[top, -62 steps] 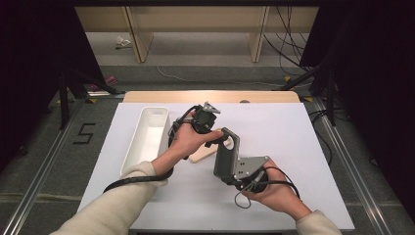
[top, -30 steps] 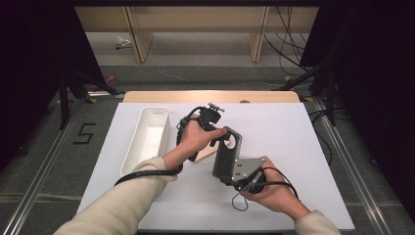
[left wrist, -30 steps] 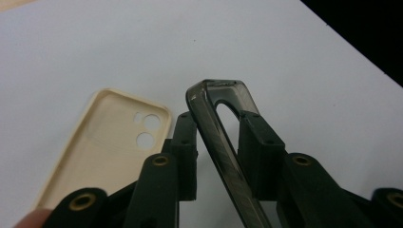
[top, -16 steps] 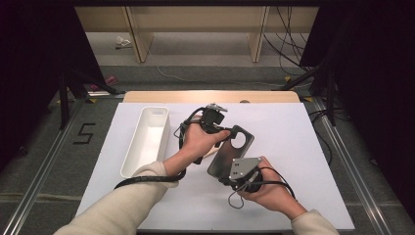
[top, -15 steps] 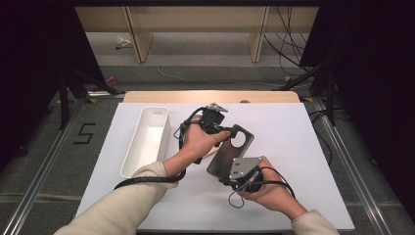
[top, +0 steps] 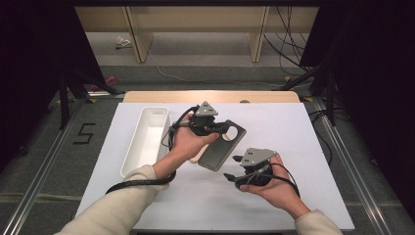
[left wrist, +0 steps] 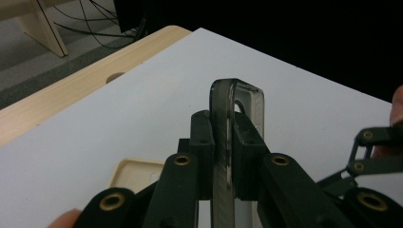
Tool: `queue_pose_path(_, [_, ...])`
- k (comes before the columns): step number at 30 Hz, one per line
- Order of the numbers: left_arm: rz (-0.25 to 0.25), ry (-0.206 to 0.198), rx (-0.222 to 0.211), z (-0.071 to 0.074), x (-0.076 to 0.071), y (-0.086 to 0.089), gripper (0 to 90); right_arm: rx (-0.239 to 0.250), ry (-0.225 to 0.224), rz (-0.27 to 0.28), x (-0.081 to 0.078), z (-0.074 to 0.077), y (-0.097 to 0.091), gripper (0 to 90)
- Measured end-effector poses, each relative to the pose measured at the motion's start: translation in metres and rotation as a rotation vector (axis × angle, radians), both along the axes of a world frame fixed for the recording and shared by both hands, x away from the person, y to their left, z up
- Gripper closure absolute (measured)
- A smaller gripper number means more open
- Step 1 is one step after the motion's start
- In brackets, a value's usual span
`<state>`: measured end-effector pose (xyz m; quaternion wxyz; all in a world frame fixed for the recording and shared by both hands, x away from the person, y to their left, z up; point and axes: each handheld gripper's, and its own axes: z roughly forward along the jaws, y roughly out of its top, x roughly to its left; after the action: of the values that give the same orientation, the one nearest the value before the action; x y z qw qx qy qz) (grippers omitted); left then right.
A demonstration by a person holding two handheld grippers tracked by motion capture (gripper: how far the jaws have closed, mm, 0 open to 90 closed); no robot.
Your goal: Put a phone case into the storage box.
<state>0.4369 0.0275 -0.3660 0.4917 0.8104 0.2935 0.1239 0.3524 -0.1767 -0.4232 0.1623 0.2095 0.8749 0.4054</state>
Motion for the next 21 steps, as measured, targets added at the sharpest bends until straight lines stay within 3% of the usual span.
queue_pose_path(10, [0.016, -0.048, -0.045, 0.004, -0.003, 0.025, 81.0, 0.076, -0.006, -0.083, 0.006, 0.003, -0.017, 29.1])
queue_pose_path(21, [0.027, -0.088, -0.094, 0.015, -0.008, 0.047, 81.0, 0.097, -0.002, -0.125, 0.008, 0.002, -0.025, 26.8])
